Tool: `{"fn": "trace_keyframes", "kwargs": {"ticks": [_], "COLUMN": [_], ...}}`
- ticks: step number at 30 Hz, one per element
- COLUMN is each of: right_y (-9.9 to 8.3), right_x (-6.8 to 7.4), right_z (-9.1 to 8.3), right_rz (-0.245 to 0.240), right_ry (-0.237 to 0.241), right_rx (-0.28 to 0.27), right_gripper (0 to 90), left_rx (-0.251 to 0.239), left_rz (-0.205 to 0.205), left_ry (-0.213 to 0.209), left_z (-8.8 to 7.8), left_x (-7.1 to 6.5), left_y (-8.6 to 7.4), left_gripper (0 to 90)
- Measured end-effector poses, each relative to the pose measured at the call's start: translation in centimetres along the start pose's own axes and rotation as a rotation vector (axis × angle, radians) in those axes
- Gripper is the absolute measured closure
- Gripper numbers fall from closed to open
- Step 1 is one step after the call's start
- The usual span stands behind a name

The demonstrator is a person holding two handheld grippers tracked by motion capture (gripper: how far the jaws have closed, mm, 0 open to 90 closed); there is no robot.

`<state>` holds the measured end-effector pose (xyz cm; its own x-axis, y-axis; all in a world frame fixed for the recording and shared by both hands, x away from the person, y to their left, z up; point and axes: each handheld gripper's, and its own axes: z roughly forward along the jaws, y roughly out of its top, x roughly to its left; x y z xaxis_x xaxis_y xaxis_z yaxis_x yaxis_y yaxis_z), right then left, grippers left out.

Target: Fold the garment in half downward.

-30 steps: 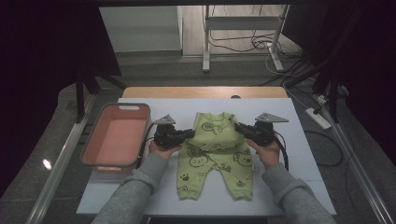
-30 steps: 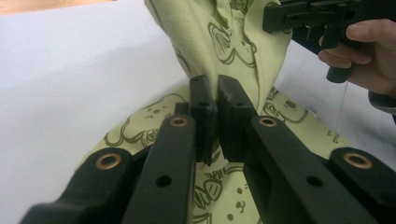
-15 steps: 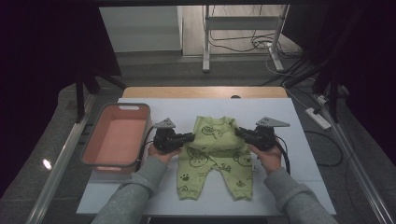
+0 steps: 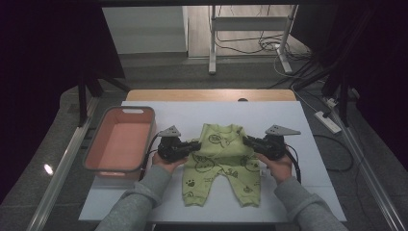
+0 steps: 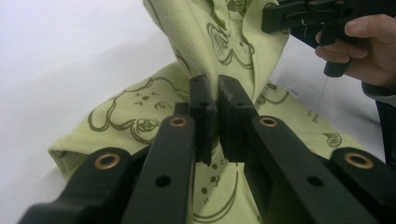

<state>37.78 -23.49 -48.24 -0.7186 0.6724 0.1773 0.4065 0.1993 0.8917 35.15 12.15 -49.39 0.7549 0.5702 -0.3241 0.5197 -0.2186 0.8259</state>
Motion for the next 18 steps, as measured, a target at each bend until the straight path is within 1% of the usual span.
{"fn": "trace_keyframes", "kwargs": {"ticks": [18], "right_y": [-1.4], "right_x": [0.7], "right_z": [-1.0], "right_rz": [0.005], "right_ry": [0.027], "right_rx": [0.025], "right_gripper": [84.3], "left_rx": [0.034], "left_rz": [-0.001], "left_ry": [-0.018], "left_z": [-0.1], "left_x": [-0.6], "left_y": [-1.2], "left_gripper": [83.3]}}
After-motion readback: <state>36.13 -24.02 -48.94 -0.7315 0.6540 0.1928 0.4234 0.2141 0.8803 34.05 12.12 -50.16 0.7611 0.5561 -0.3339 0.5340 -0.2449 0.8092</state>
